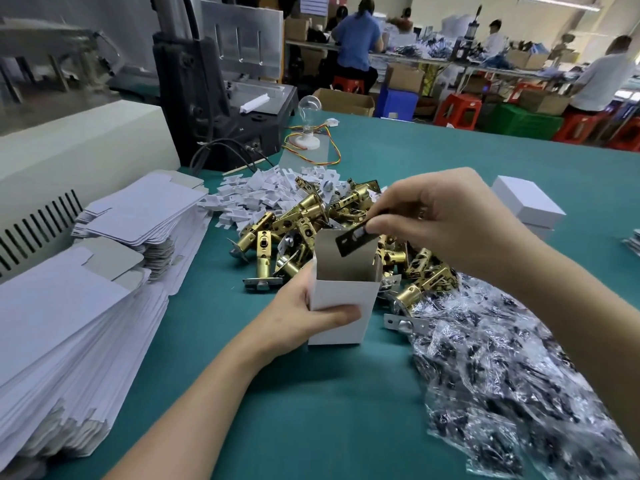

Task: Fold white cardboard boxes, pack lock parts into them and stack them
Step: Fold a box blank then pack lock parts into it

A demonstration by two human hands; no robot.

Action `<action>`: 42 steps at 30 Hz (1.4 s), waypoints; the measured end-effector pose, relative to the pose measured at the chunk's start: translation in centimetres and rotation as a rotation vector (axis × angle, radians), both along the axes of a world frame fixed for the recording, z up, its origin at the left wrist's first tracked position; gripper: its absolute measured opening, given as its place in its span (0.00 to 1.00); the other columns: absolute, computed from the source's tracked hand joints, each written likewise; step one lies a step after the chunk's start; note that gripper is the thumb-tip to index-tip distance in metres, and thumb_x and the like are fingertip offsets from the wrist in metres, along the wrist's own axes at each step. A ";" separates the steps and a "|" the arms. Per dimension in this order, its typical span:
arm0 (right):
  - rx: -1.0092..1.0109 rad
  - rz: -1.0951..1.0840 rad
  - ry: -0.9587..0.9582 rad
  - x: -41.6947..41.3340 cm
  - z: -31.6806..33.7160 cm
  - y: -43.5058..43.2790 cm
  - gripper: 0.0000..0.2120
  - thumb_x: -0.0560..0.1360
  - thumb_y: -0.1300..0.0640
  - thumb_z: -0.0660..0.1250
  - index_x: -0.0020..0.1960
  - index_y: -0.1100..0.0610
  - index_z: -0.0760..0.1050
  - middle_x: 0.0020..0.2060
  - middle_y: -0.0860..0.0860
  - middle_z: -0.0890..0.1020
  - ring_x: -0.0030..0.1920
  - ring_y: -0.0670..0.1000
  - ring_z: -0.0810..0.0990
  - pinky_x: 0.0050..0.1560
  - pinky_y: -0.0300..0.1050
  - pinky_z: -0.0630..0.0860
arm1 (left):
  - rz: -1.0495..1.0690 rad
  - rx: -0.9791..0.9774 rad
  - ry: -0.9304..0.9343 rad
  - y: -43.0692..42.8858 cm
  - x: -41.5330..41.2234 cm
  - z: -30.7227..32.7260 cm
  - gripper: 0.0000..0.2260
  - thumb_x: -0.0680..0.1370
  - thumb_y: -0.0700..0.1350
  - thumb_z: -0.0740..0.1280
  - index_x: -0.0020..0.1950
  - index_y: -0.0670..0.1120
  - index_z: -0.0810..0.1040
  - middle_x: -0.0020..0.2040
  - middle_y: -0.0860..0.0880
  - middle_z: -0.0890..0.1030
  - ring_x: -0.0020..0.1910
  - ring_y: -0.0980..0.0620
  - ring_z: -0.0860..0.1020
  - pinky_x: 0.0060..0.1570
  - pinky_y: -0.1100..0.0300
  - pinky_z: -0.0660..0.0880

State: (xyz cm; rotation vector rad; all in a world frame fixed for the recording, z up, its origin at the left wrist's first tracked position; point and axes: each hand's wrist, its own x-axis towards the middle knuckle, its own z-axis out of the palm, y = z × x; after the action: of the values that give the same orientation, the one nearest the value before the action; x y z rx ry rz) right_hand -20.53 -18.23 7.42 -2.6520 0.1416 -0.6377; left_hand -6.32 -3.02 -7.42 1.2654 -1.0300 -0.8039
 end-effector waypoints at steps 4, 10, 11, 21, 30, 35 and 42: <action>-0.389 -0.063 0.266 1.1 0.8 1.7 0.09 0.78 0.44 0.69 0.51 0.46 0.85 0.47 0.44 0.79 0.45 0.48 0.77 0.44 0.50 0.75 | 0.018 0.002 0.000 -0.2 0.1 -0.2 0.21 0.72 0.52 0.79 0.59 0.70 0.77 0.53 0.61 0.84 0.54 0.62 0.83 0.49 0.68 0.79; -0.516 -0.029 0.452 3.2 1.2 3.4 0.07 0.80 0.44 0.67 0.51 0.44 0.83 0.40 0.43 0.81 0.42 0.49 0.75 0.40 0.47 0.74 | 0.040 0.009 0.028 -0.2 0.1 -0.1 0.18 0.72 0.54 0.80 0.55 0.69 0.78 0.52 0.58 0.86 0.52 0.59 0.85 0.47 0.66 0.80; -0.490 -0.003 0.467 3.5 1.3 3.4 0.07 0.80 0.45 0.68 0.51 0.45 0.84 0.40 0.44 0.82 0.42 0.50 0.77 0.41 0.48 0.77 | 0.043 0.012 0.027 -0.2 0.0 -0.1 0.18 0.72 0.54 0.80 0.54 0.70 0.77 0.52 0.58 0.86 0.52 0.59 0.85 0.47 0.66 0.80; -0.416 0.141 0.749 7.6 -0.2 3.3 0.09 0.80 0.50 0.68 0.41 0.50 0.79 0.42 0.51 0.82 0.40 0.53 0.76 0.38 0.44 0.69 | 0.055 0.030 0.049 -0.1 0.0 0.1 0.18 0.70 0.55 0.80 0.53 0.75 0.78 0.52 0.65 0.85 0.52 0.67 0.82 0.47 0.73 0.76; -0.127 0.061 0.331 4.4 0.9 1.7 0.06 0.79 0.50 0.70 0.51 0.50 0.85 0.41 0.42 0.85 0.41 0.38 0.80 0.41 0.30 0.72 | 0.072 0.075 0.045 -0.4 0.4 -1.0 0.24 0.64 0.55 0.83 0.57 0.61 0.80 0.53 0.59 0.87 0.53 0.60 0.85 0.47 0.67 0.80; -0.140 -0.156 0.233 -0.6 1.5 -1.6 0.11 0.75 0.42 0.68 0.42 0.47 0.81 0.33 0.40 0.80 0.37 0.34 0.77 0.36 0.27 0.69 | 0.062 0.076 0.041 -0.3 0.4 -0.8 0.21 0.64 0.56 0.82 0.55 0.66 0.82 0.55 0.60 0.87 0.54 0.59 0.85 0.49 0.66 0.80; -0.466 -0.250 0.653 -5.0 -4.5 -2.0 0.09 0.76 0.39 0.72 0.55 0.38 0.81 0.34 0.33 0.73 0.35 0.33 0.71 0.35 0.32 0.66 | 0.055 0.044 0.003 -0.3 0.3 -0.8 0.19 0.69 0.45 0.82 0.53 0.66 0.84 0.53 0.58 0.87 0.54 0.60 0.85 0.50 0.68 0.79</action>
State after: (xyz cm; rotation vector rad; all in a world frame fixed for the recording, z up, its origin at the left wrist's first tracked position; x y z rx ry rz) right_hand -25.49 -20.23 2.95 -3.2313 0.5752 0.1860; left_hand -6.02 -3.29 -8.23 1.3239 -0.9758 -0.7898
